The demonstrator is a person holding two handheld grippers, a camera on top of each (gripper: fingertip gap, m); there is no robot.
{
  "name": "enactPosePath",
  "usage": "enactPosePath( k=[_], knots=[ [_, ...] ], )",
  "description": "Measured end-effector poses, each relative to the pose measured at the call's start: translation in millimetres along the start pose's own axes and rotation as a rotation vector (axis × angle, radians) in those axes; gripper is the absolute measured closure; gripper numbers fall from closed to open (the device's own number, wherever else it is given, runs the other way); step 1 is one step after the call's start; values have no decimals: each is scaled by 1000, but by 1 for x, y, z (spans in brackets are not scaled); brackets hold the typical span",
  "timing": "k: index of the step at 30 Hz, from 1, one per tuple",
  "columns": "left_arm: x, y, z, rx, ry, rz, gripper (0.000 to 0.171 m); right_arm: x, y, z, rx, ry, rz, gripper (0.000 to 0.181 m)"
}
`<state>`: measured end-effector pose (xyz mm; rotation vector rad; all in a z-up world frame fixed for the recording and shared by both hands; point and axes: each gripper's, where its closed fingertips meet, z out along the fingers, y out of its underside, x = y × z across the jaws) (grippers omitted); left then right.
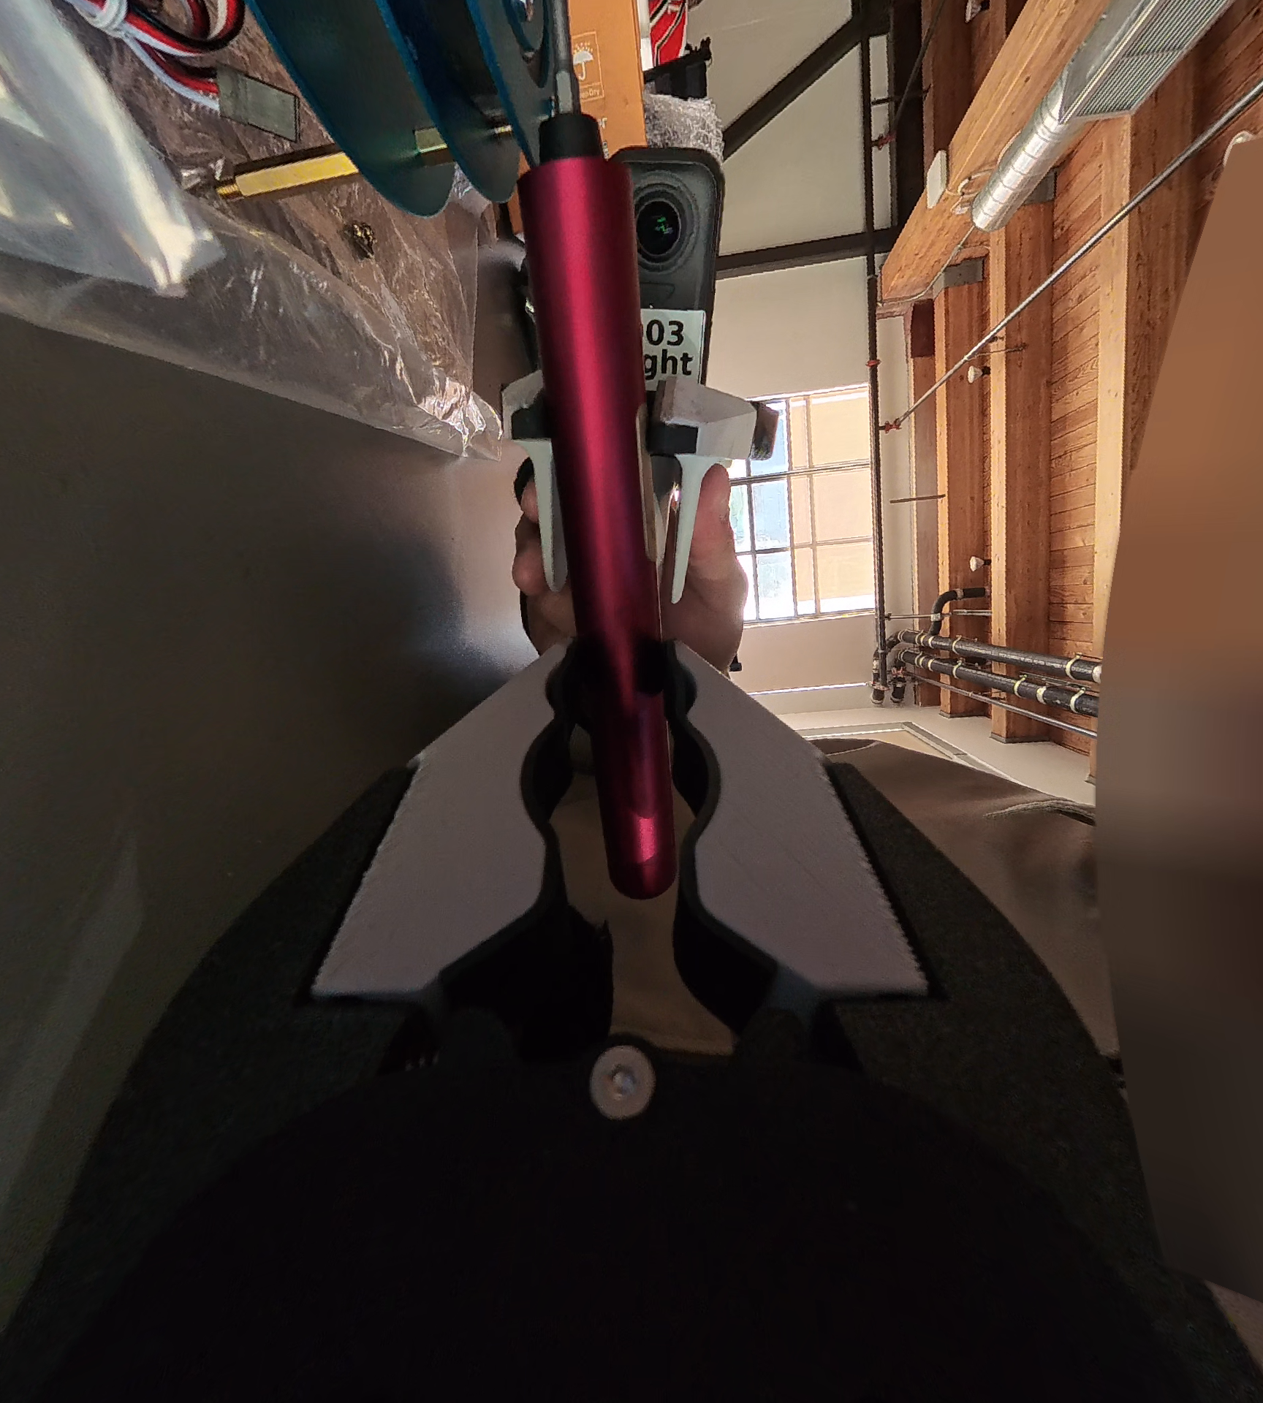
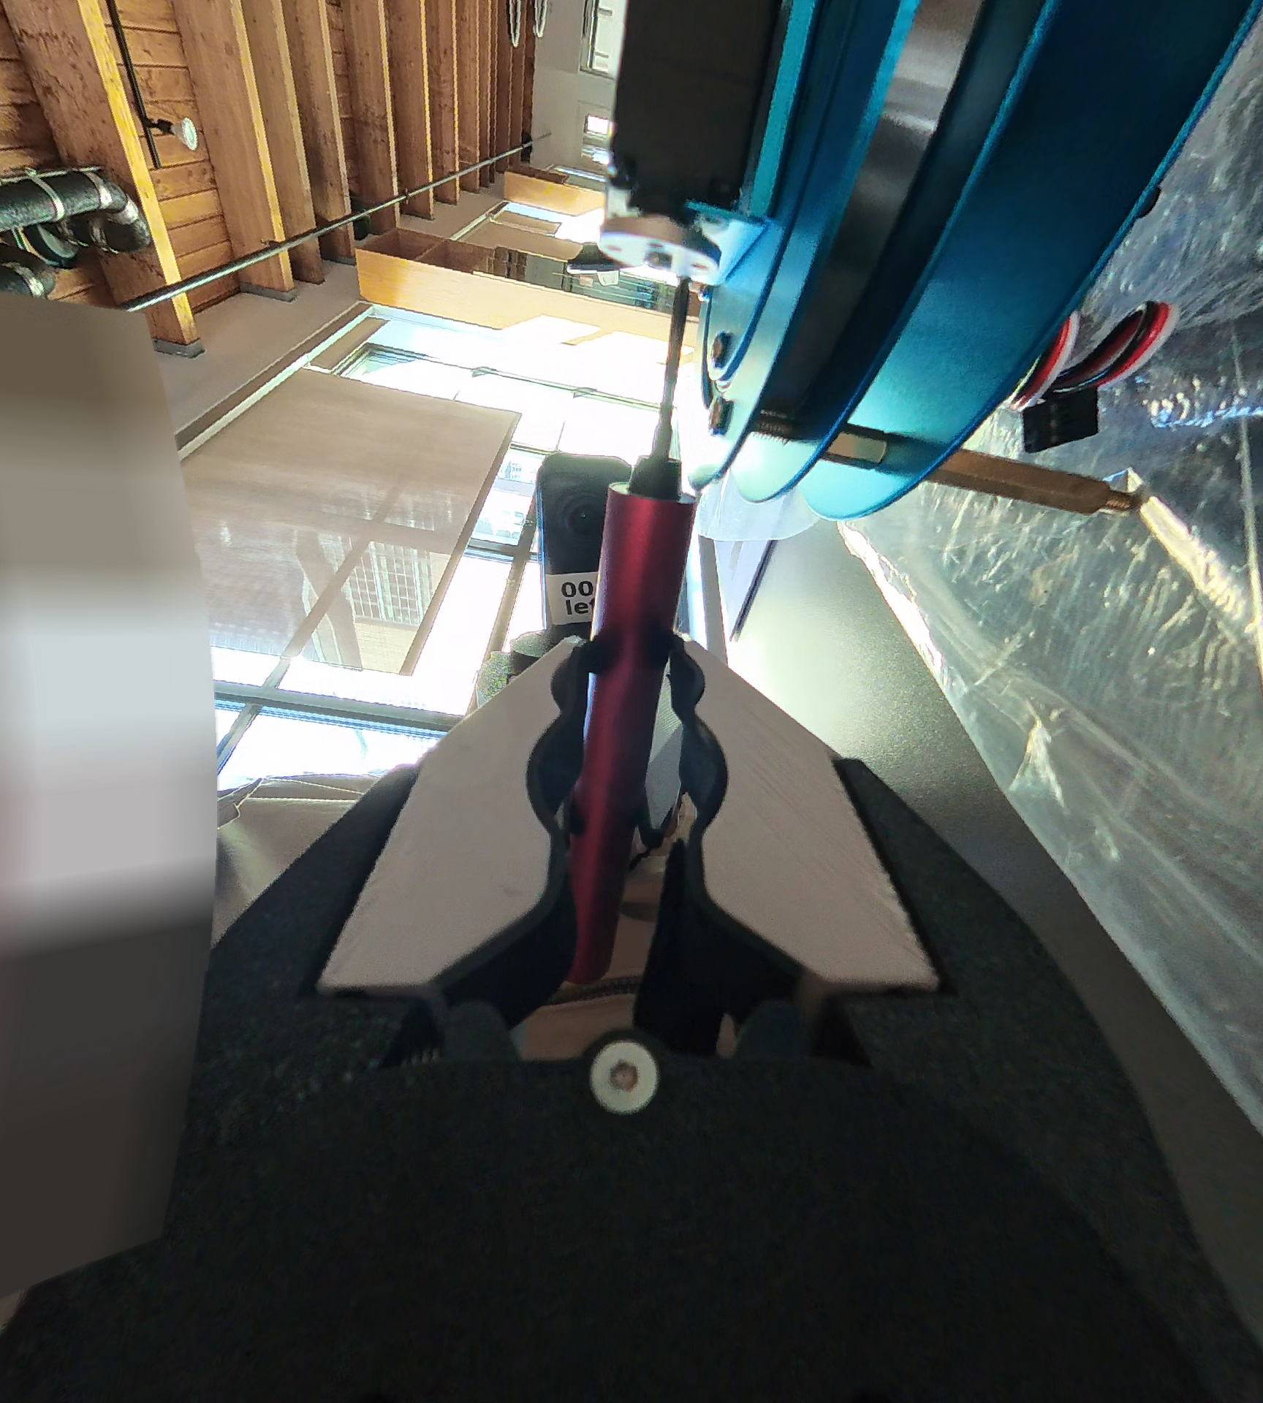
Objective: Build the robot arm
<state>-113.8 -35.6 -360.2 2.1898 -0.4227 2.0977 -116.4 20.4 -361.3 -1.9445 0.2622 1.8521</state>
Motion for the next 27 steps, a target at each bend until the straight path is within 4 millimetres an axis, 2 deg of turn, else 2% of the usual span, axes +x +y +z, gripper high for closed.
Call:
enactPosePath(
  k=[11,27],
  knots=[
    [0,-1,0,0,3,0,153,1,-1,0,5,41,-46,162],
    [-2,-2,1,-2,-11,6,153,2,-2,-1,3,13,-4,163]
  ],
)
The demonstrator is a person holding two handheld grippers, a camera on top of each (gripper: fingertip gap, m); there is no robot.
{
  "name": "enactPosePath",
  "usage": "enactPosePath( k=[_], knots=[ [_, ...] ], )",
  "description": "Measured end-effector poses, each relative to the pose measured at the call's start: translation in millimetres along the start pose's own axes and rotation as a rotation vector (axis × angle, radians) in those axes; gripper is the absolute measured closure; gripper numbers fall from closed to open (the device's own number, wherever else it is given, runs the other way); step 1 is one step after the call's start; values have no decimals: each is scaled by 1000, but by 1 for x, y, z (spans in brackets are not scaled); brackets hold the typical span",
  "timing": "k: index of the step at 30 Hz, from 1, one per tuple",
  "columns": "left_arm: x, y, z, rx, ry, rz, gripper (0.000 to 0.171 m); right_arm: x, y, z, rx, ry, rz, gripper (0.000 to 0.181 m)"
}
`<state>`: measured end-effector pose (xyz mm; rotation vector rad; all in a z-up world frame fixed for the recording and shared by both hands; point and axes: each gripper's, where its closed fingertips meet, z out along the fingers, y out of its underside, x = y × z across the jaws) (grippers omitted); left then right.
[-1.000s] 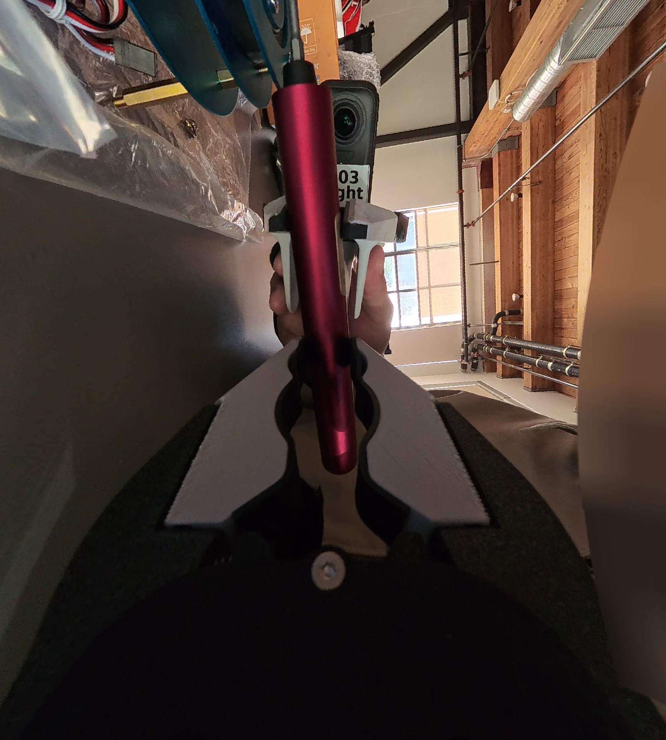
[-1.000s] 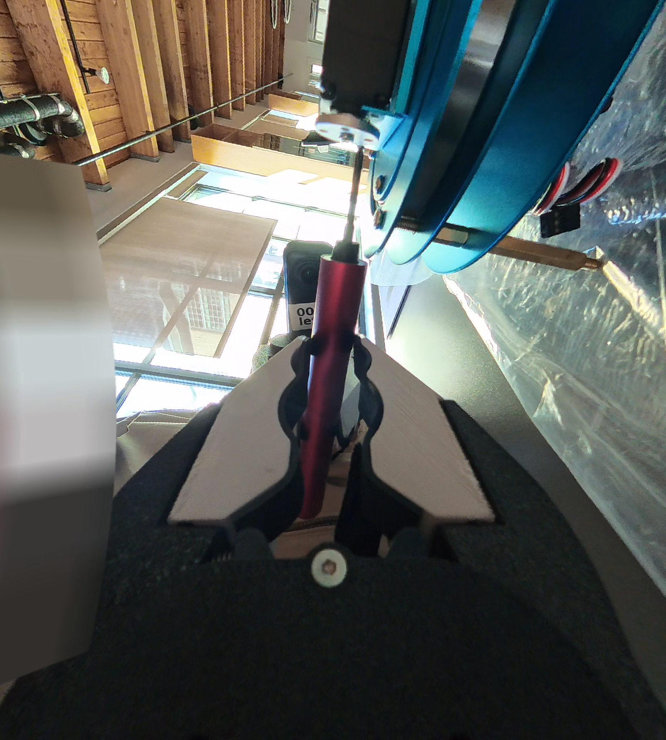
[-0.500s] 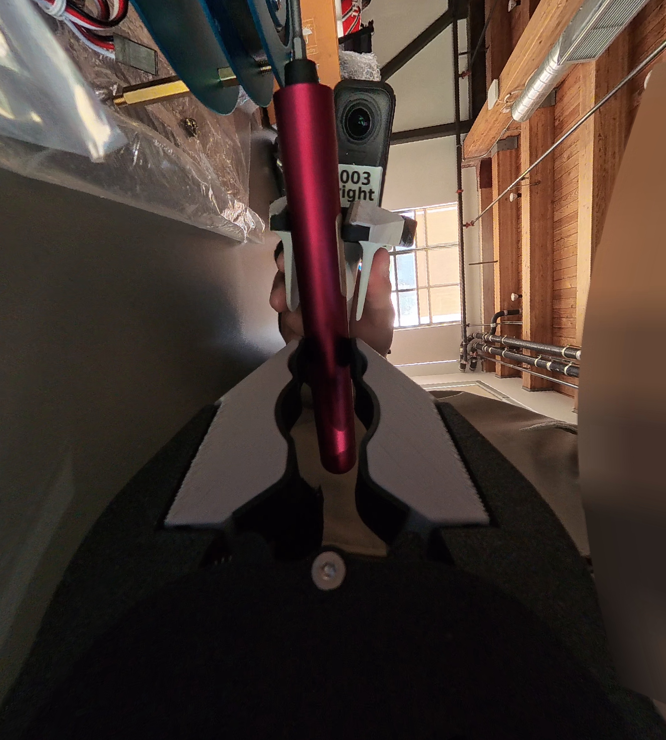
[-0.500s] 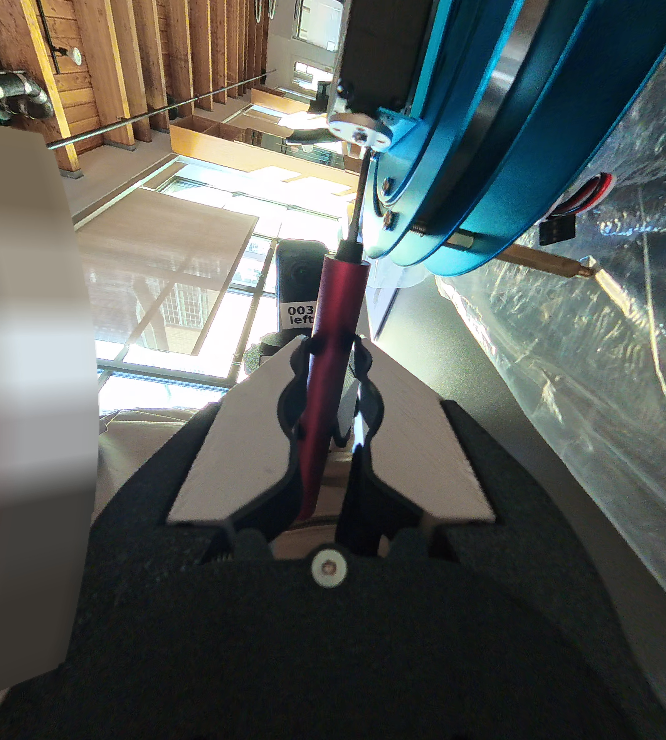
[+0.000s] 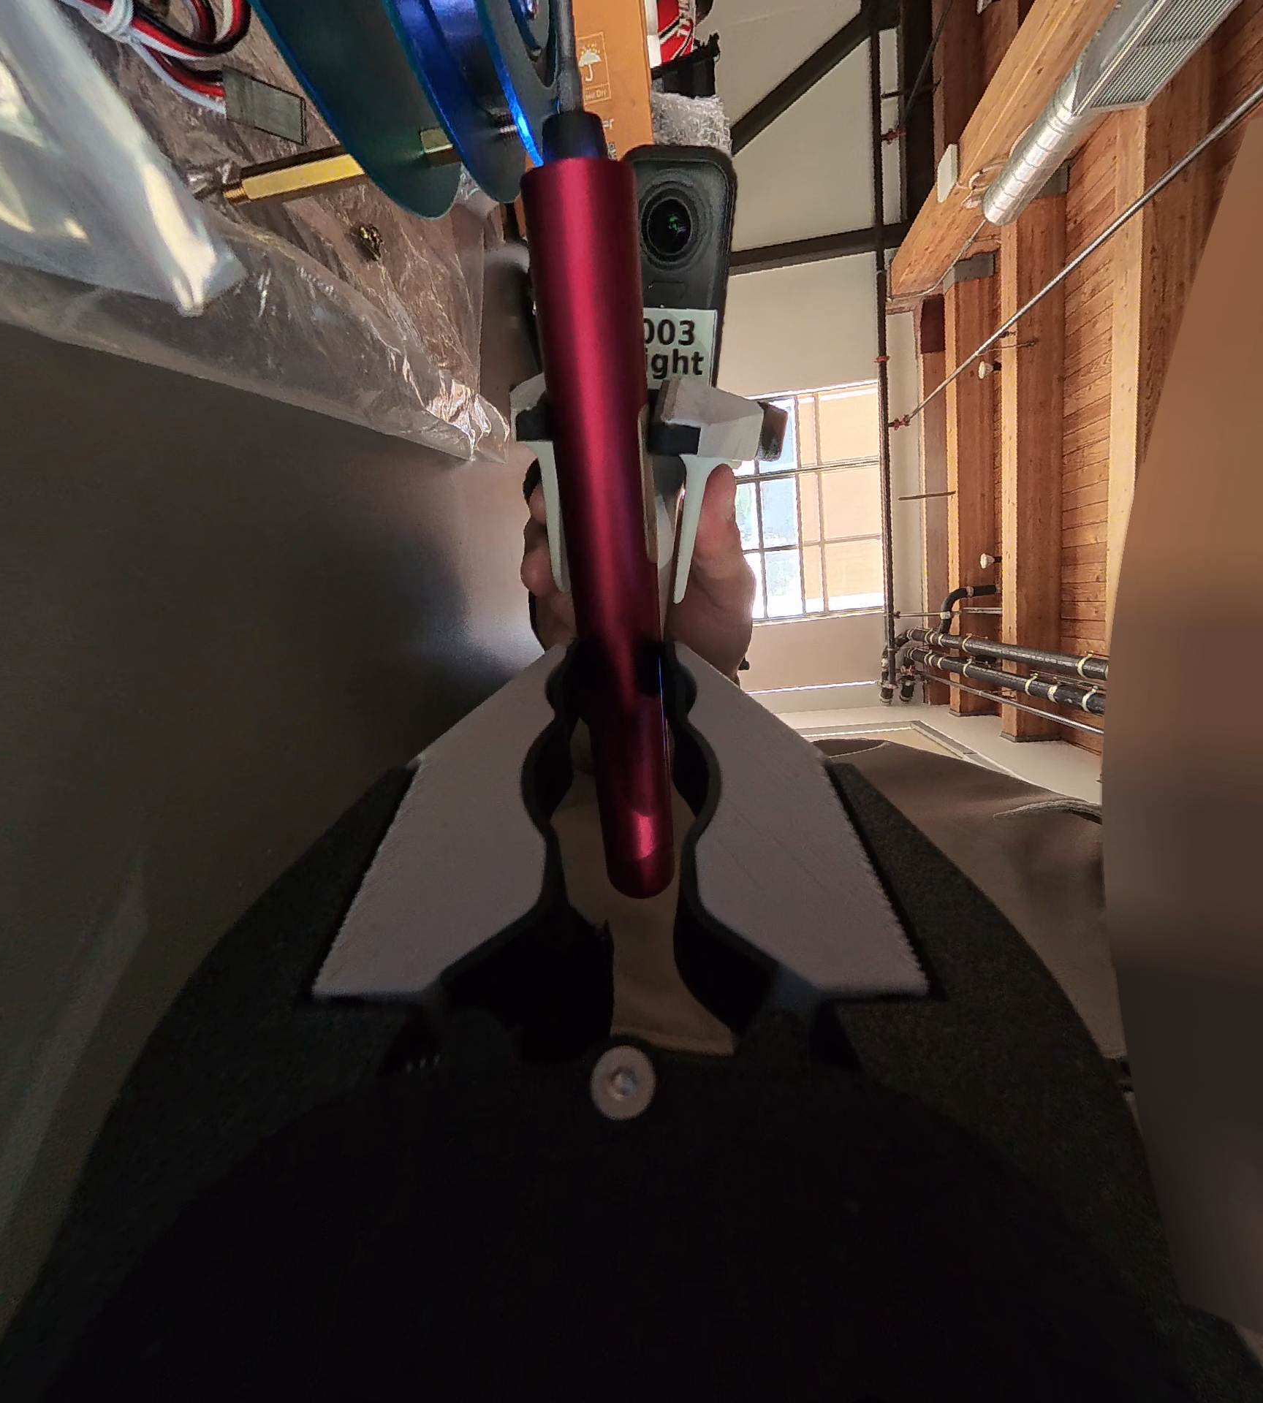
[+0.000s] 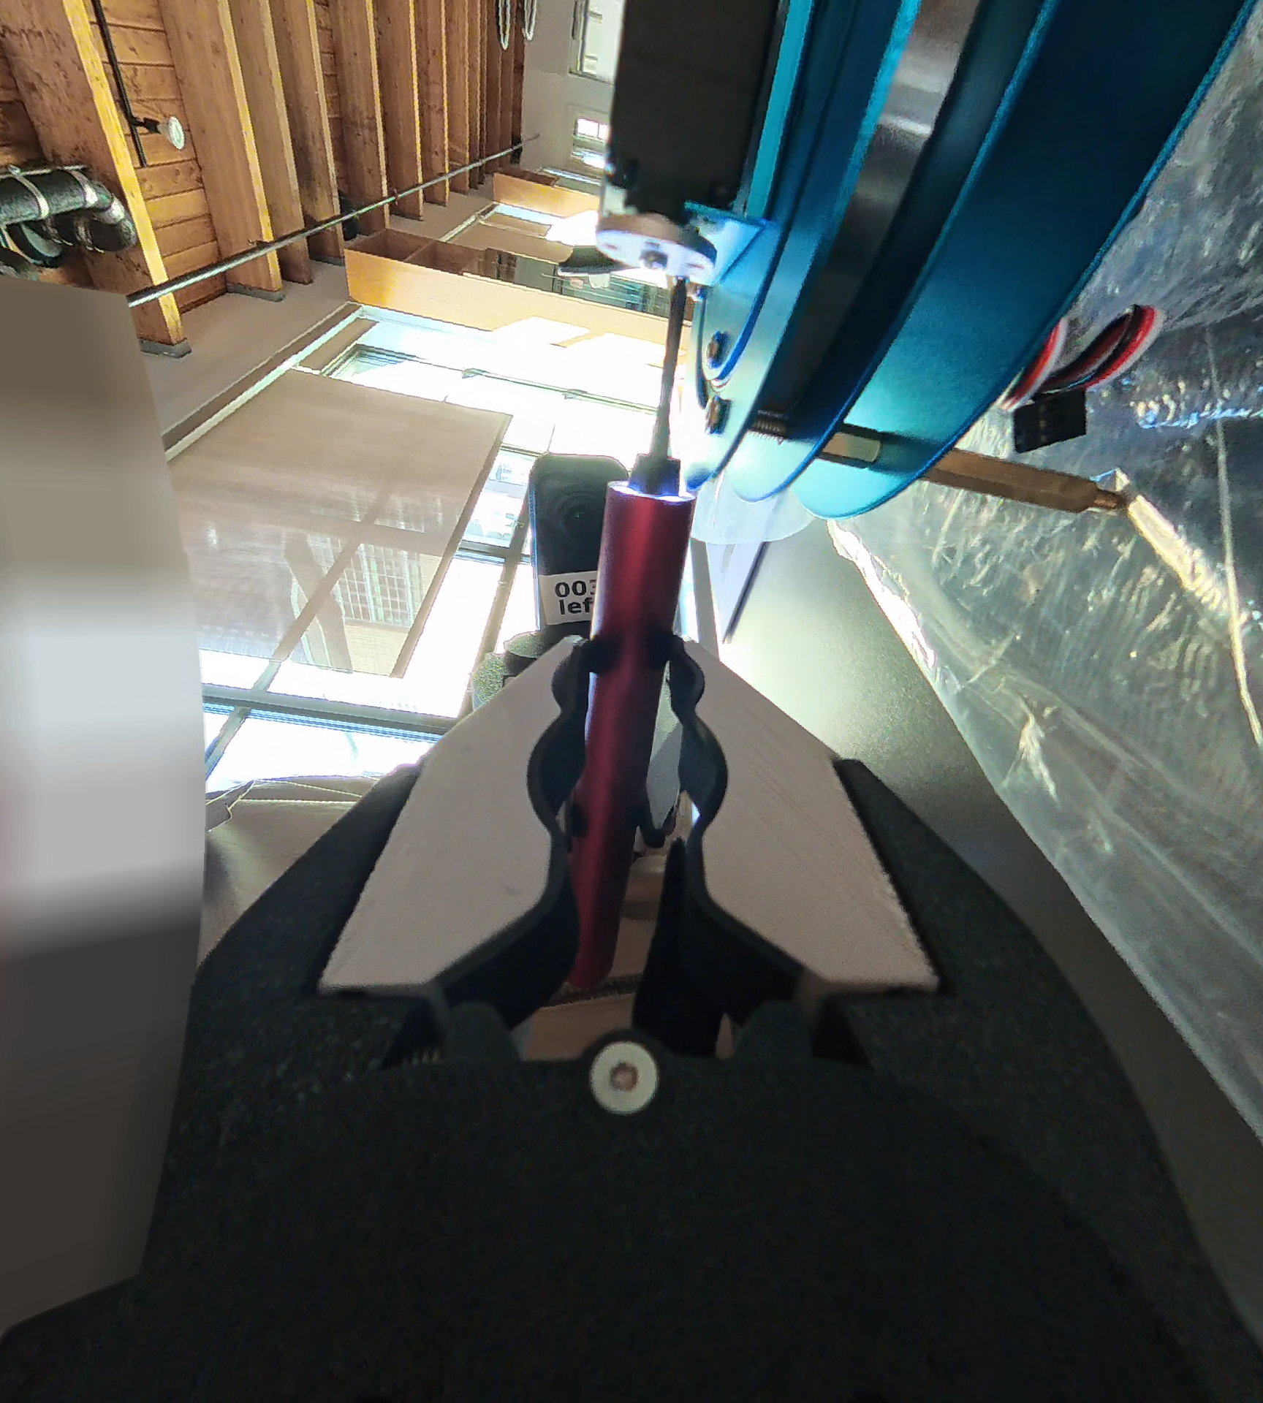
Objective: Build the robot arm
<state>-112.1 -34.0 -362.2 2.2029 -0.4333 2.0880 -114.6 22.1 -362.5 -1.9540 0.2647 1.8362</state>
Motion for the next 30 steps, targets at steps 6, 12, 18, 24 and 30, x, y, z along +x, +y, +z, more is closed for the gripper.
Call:
enactPosePath(
  k=[6,12,18,24,30],
  knots=[
    [2,-1,0,2,11,-3,152,-1,-1,0,7,1,-11,162],
    [2,-2,2,-2,5,8,152,-1,-2,0,14,-52,25,162],
    [0,-3,2,-1,-5,15,152,0,-4,1,29,-93,53,163],
    [-1,-3,3,-9,-14,14,153,1,-4,0,12,-71,45,164],
    [-1,-4,4,-12,-30,36,152,1,-6,0,21,-91,52,164]
  ],
)
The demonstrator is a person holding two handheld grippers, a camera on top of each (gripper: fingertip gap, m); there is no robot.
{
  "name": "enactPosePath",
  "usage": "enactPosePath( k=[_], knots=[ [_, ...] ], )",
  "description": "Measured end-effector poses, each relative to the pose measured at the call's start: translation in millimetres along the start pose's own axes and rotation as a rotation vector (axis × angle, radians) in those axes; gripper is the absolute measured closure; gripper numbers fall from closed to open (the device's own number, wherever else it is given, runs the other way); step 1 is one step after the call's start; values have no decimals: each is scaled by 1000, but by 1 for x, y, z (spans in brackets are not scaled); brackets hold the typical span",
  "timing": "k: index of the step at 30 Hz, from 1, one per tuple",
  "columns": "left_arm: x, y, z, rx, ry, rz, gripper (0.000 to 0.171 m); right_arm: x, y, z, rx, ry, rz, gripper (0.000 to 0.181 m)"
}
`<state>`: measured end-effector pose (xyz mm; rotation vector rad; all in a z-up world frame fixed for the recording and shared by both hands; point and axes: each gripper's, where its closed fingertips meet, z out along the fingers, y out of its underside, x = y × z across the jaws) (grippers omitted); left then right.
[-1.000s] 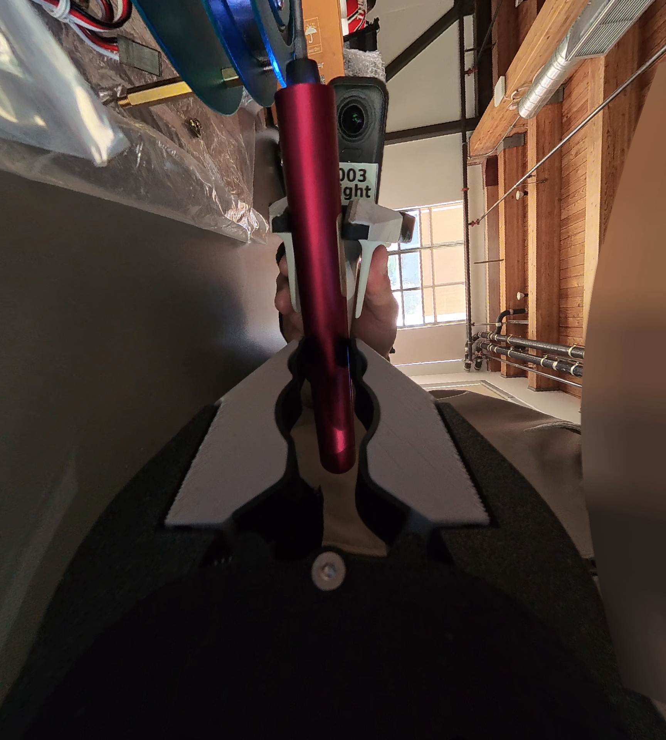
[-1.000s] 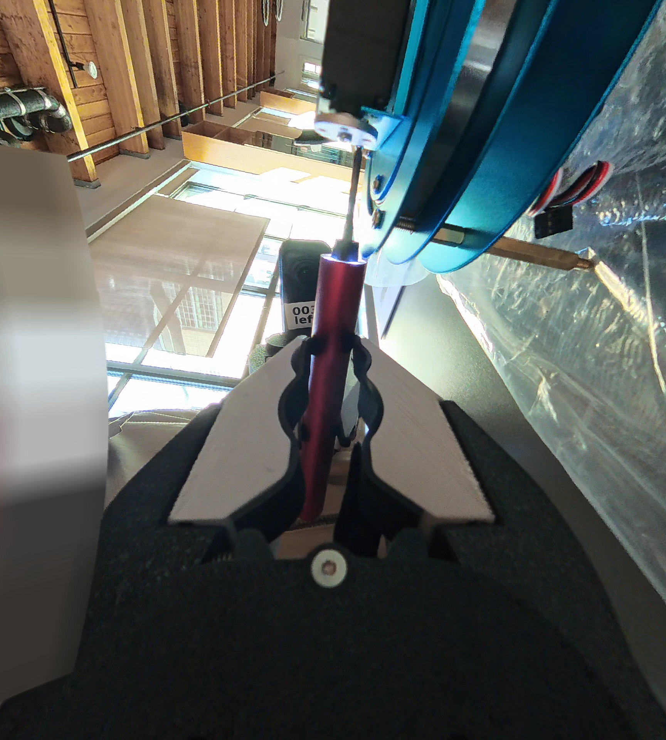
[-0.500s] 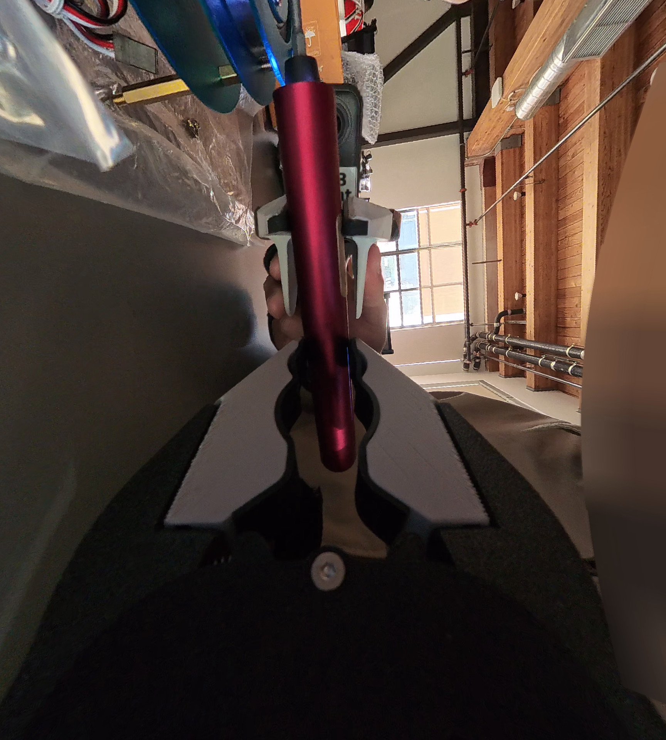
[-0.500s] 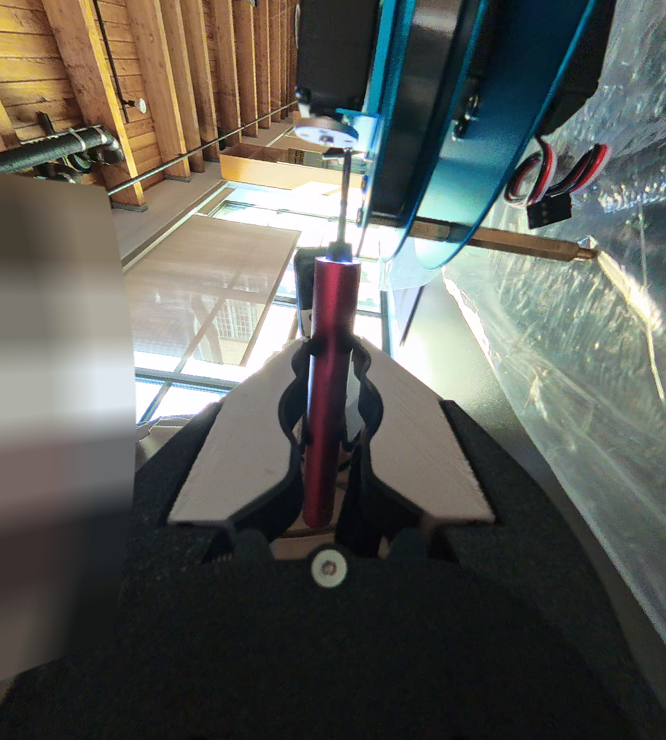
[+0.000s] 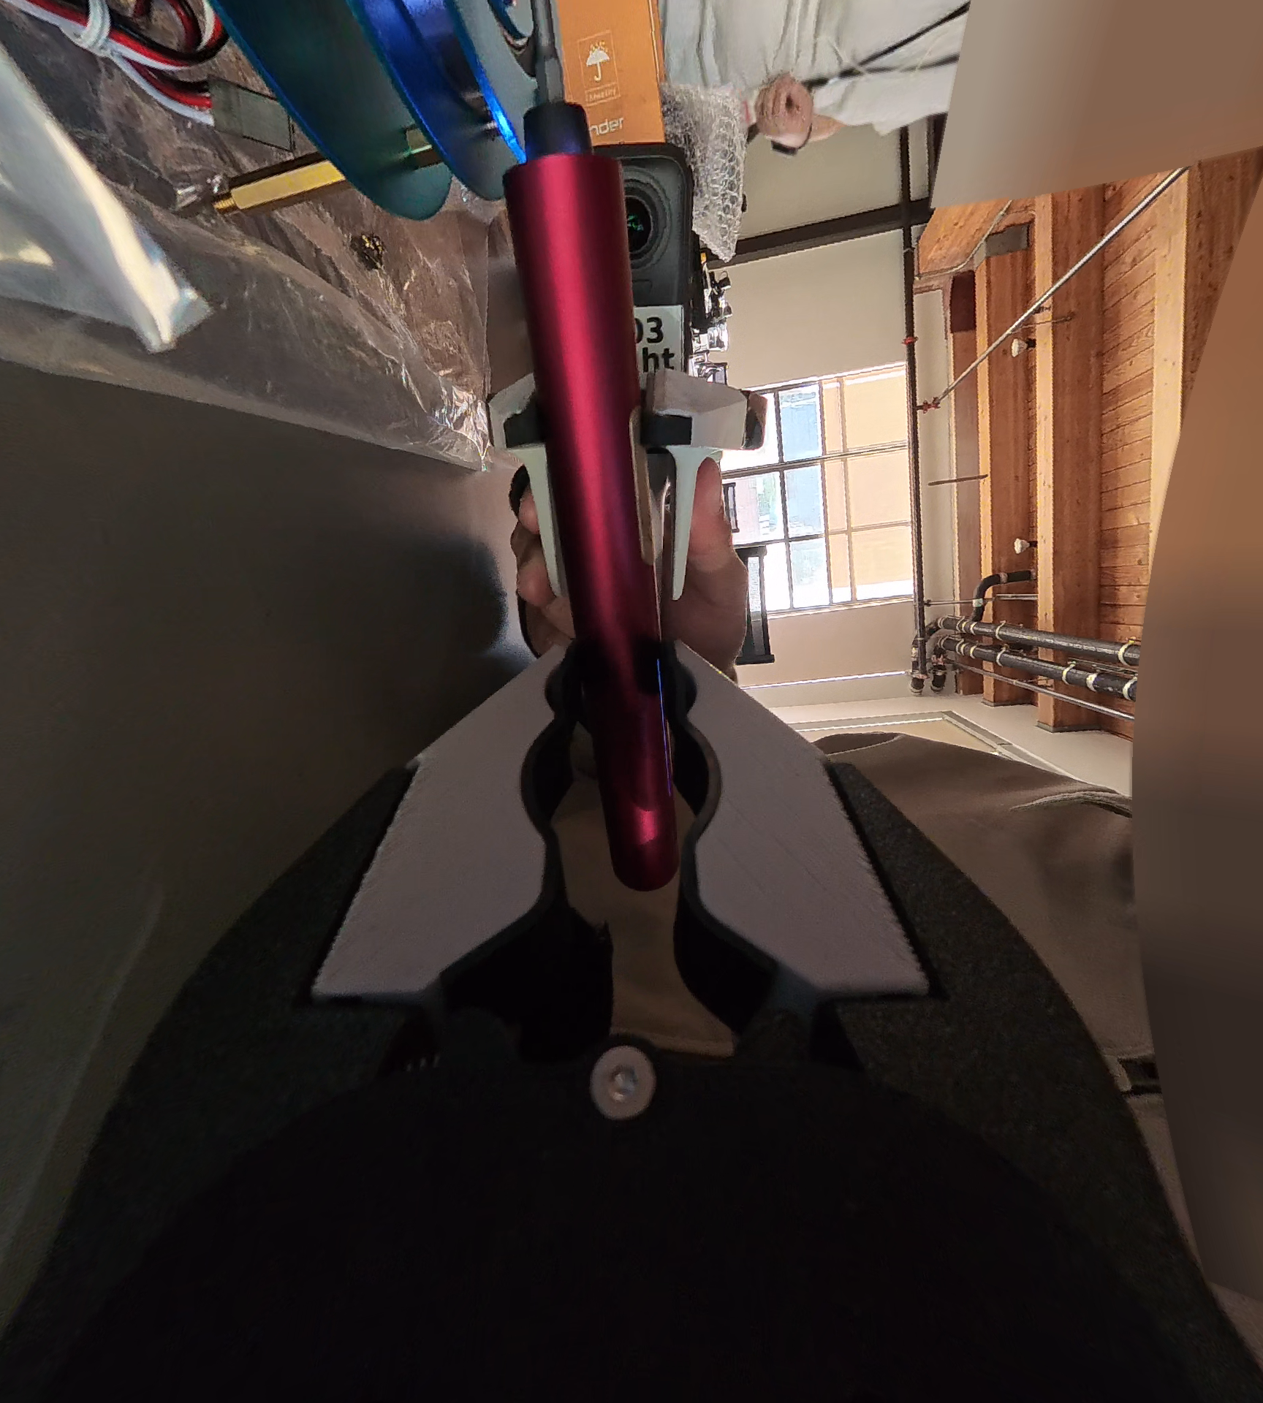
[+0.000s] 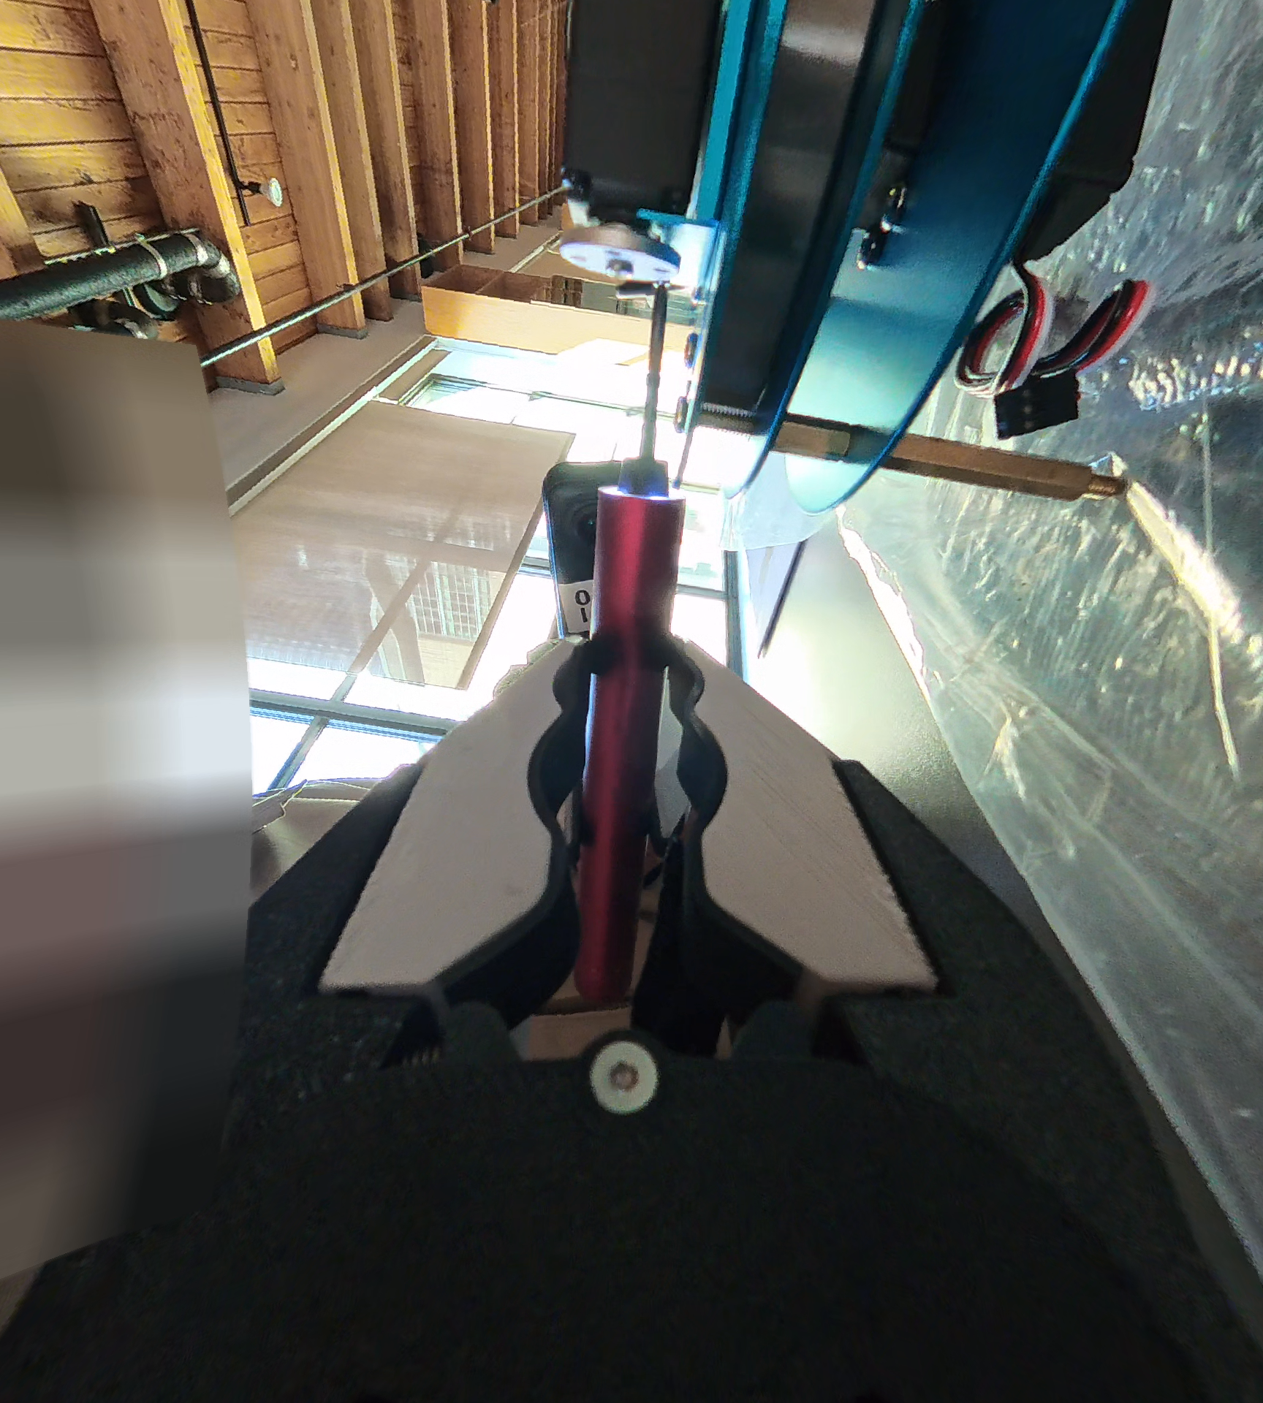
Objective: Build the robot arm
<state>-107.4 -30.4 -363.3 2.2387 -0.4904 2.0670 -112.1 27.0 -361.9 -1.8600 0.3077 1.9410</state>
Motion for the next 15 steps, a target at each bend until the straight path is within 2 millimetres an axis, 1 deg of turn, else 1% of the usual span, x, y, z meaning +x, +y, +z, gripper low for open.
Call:
enactPosePath(
  k=[6,8,9,10,11,12,15],
  knots=[
    [0,-3,0,5,-7,6,152,0,-3,1,26,1,-21,162],
    [-1,-3,0,3,-8,3,152,3,0,3,15,33,-35,148],
    [-1,-3,1,0,-7,5,153,2,1,4,9,31,-35,145],
    [-1,-3,1,-3,-9,8,153,-1,2,5,5,16,-32,148],
    [-1,-3,1,-5,-11,10,152,0,2,6,5,23,-32,158],
    [-2,-3,2,-7,-13,10,153,2,3,8,2,32,-36,161],
    [-3,-4,1,-5,-11,5,153,3,1,9,14,33,-7,162]
  ],
)
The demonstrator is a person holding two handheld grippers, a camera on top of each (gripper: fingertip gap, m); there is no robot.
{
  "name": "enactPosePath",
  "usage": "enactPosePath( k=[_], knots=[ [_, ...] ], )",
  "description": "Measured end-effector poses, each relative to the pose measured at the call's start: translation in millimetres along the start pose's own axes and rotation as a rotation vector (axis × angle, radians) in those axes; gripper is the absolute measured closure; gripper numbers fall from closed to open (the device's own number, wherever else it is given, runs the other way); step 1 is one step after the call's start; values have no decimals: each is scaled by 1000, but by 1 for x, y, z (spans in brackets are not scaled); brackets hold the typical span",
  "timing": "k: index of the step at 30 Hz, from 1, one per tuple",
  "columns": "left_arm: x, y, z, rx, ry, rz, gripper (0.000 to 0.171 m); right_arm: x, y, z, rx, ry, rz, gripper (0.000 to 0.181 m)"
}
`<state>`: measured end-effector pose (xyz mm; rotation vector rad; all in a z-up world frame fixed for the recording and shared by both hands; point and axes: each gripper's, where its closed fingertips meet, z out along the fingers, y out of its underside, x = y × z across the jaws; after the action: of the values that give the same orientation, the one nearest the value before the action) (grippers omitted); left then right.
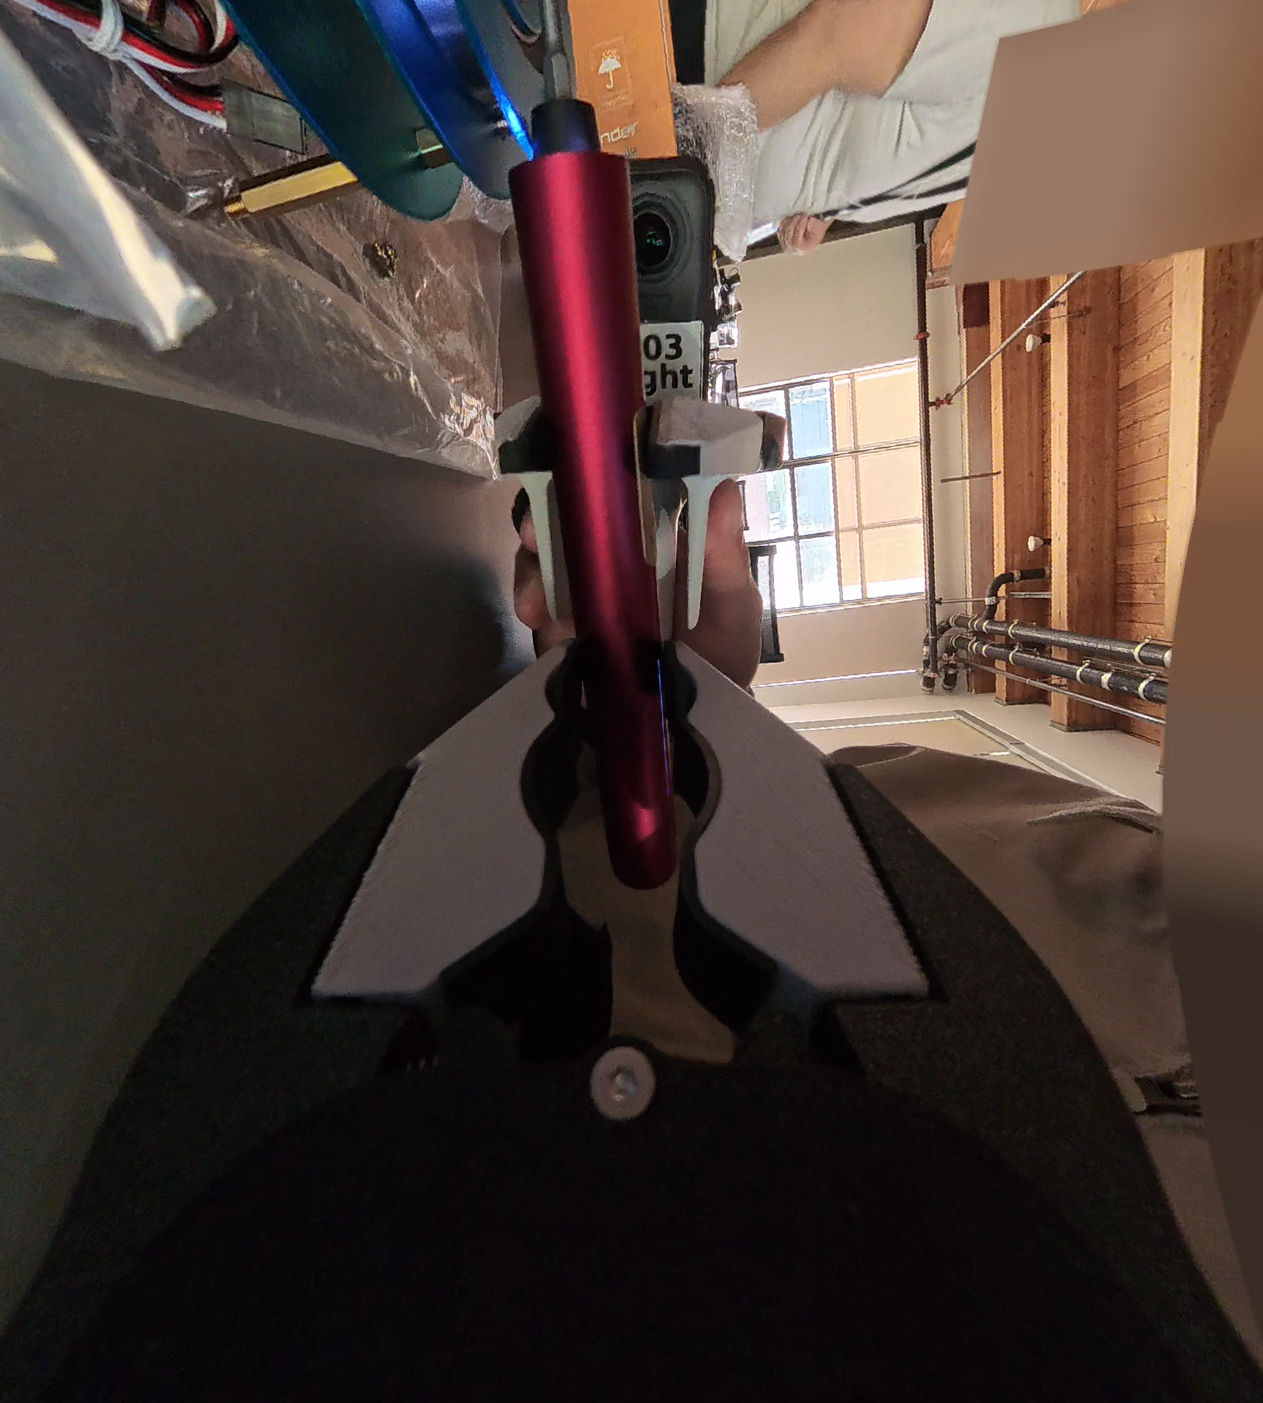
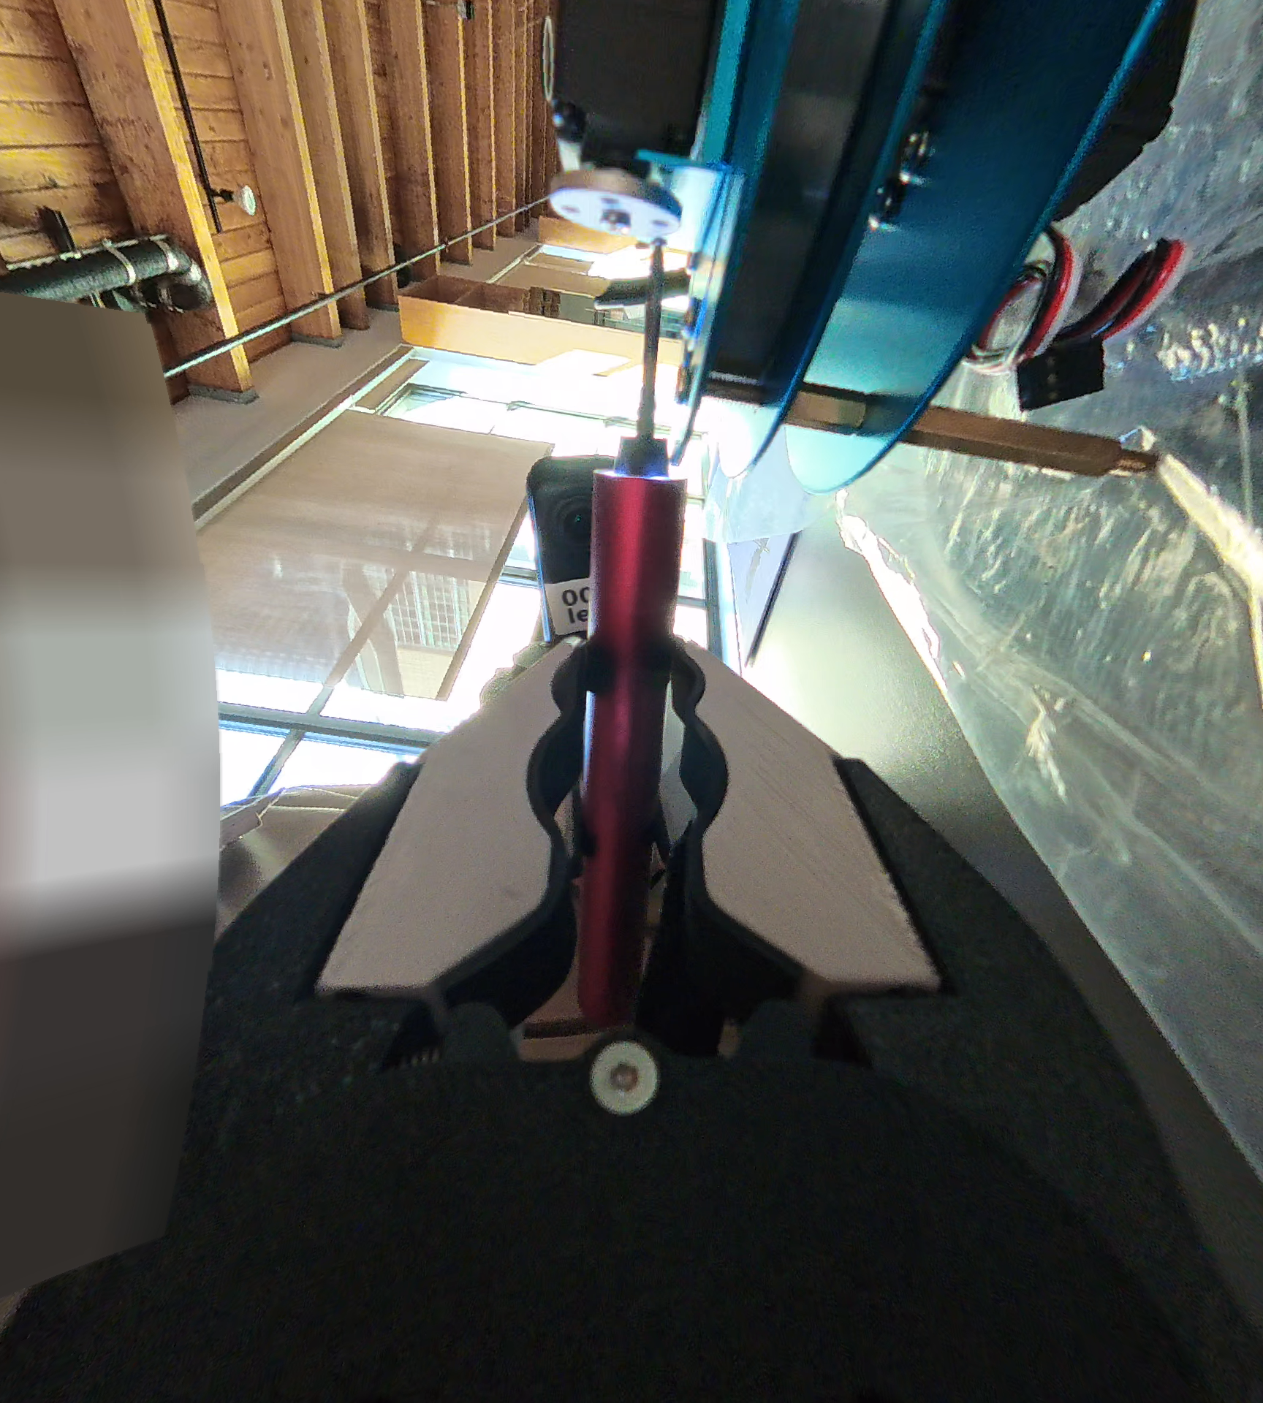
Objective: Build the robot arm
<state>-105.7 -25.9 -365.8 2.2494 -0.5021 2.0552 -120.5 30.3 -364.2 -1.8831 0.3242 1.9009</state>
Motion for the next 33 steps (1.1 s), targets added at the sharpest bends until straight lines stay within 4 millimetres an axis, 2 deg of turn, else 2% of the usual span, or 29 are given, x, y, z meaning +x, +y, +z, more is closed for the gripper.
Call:
enactPosePath(
  k=[9,12,14,17,20,22,24,26,30,33],
  knots=[
    [-1,0,-3,-38,-11,75,152,1,-1,2,28,10,58,163],
    [-6,3,-19,-51,-98,138,142,0,-1,1,35,10,76,163],
    [-3,-4,-39,-39,-204,270,138,-2,-4,-2,50,-5,91,163],
    [23,-37,-62,-58,-308,559,137,-4,-3,-4,37,-5,83,163],
    [54,-102,-72,-49,-383,853,136,-9,4,-2,12,-58,122,163],
    [62,-142,-65,-79,-414,1041,135,-7,10,0,4,-47,124,163],
    [56,-159,-46,-191,-389,1157,132,-5,12,2,-3,-34,115,163],
    [40,-169,-23,-282,-352,1233,129,-4,12,3,-8,-34,112,163],
    [8,-181,11,-356,-247,1079,124,-3,7,3,-4,-20,97,164],
    [-3,-177,17,-370,-159,1016,127,-4,3,1,1,-19,90,164]
  ],
)
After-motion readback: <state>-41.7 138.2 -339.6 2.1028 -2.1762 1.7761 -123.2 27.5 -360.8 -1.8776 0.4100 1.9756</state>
